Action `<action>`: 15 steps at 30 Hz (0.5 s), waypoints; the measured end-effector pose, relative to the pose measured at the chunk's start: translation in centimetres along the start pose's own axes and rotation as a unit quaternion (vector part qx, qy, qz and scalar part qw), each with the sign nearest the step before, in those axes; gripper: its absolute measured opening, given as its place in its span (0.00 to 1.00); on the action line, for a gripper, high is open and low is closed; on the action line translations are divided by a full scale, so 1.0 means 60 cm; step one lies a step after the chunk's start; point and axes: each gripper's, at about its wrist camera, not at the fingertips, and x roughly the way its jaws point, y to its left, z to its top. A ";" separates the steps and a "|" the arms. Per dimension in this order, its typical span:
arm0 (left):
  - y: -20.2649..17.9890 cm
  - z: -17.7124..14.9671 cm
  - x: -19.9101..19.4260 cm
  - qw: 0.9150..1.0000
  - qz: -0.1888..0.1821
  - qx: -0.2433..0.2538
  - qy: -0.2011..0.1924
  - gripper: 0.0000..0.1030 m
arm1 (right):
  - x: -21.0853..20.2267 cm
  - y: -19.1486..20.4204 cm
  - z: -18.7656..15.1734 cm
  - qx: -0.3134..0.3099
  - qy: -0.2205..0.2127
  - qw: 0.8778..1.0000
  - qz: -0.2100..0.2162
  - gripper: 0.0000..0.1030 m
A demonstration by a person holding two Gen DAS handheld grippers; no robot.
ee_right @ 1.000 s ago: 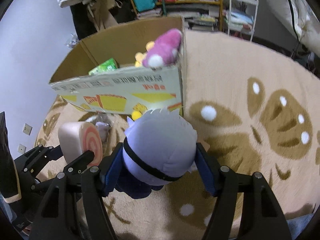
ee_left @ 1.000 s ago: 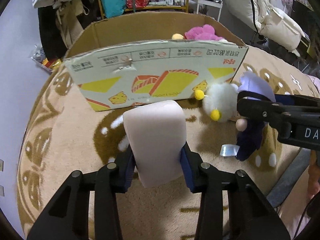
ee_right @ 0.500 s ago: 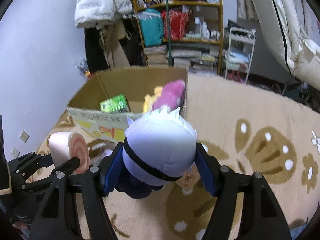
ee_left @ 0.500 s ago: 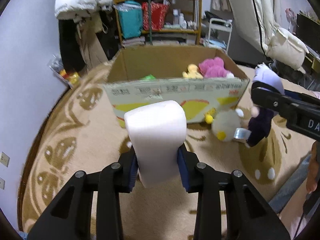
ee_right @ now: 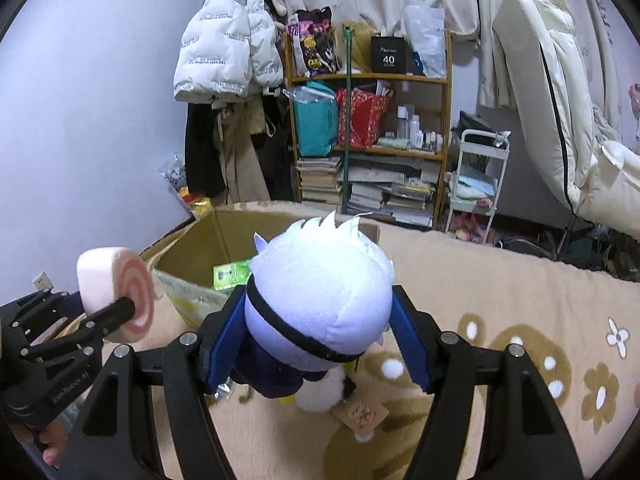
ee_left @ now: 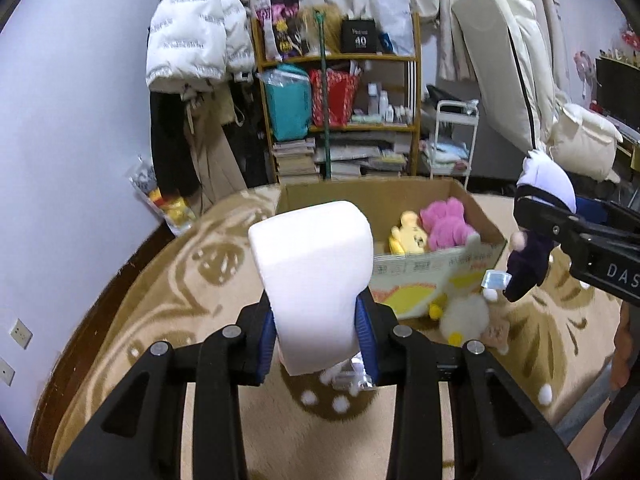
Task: Organize soft objects
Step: 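Carry both plushes over the box and open both tools to drop them in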
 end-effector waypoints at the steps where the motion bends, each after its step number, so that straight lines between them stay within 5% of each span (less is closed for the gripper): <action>1: 0.001 0.005 0.000 1.000 0.002 0.001 -0.005 0.33 | 0.002 0.000 0.004 0.000 -0.004 1.000 -0.001 0.71; 15: -0.006 0.049 0.028 0.998 0.017 0.023 -0.062 0.33 | 0.044 -0.005 0.046 0.005 -0.039 0.999 -0.017 0.71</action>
